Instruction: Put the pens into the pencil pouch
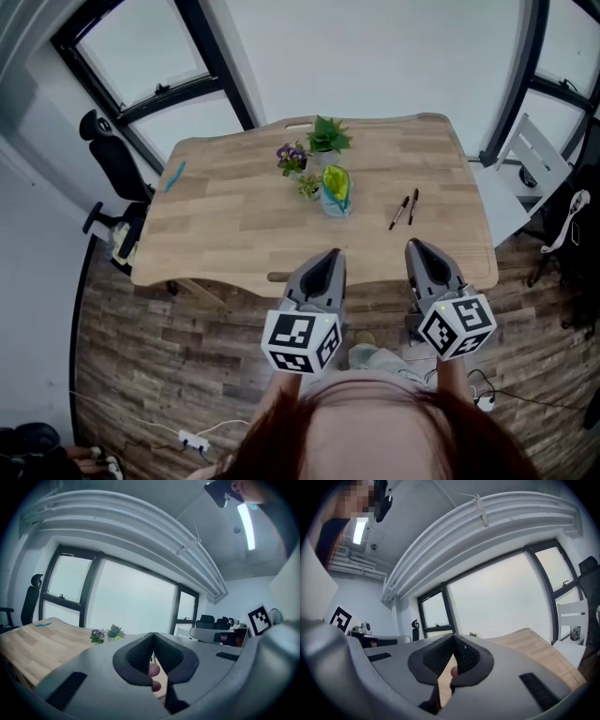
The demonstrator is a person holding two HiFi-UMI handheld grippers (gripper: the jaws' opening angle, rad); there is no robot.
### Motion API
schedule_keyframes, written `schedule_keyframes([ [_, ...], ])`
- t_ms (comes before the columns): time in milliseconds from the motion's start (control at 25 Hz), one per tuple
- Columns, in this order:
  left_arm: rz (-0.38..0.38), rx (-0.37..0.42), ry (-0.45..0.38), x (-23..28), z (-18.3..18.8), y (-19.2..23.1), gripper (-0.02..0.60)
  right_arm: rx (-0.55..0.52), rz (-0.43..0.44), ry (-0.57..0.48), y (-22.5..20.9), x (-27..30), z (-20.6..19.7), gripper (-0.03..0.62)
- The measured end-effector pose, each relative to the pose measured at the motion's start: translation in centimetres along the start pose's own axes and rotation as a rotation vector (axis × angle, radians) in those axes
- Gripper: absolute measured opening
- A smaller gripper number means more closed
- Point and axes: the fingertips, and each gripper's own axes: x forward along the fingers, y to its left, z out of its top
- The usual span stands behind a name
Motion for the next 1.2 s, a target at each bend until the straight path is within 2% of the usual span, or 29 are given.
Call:
schedule_keyframes([
  [280, 0.044, 0.0, 0.009, 3.9, 0.2, 1.1, 0.003, 0.007, 0.012, 0.032, -3.5, 3.0, 0.2, 0.0],
  [840, 0.17, -0.021, 0.04, 9.0, 0.1, 5.9, 0.003, -0.002, -0.002, 0.113, -9.6, 8.0, -0.8, 0.002],
  [960, 0.169, -0.036, 0.054, 10.0, -0.1, 7.2, 0.003, -0.005, -0.014, 0.14, -10.4, 9.3, -1.4, 0.002],
  [1200, 0.12, -0.058, 0.104, 12.3, -0.9, 9.4, 0.004, -0.026, -0.057, 0.196, -12.0, 11.6, -2.6, 0.002],
])
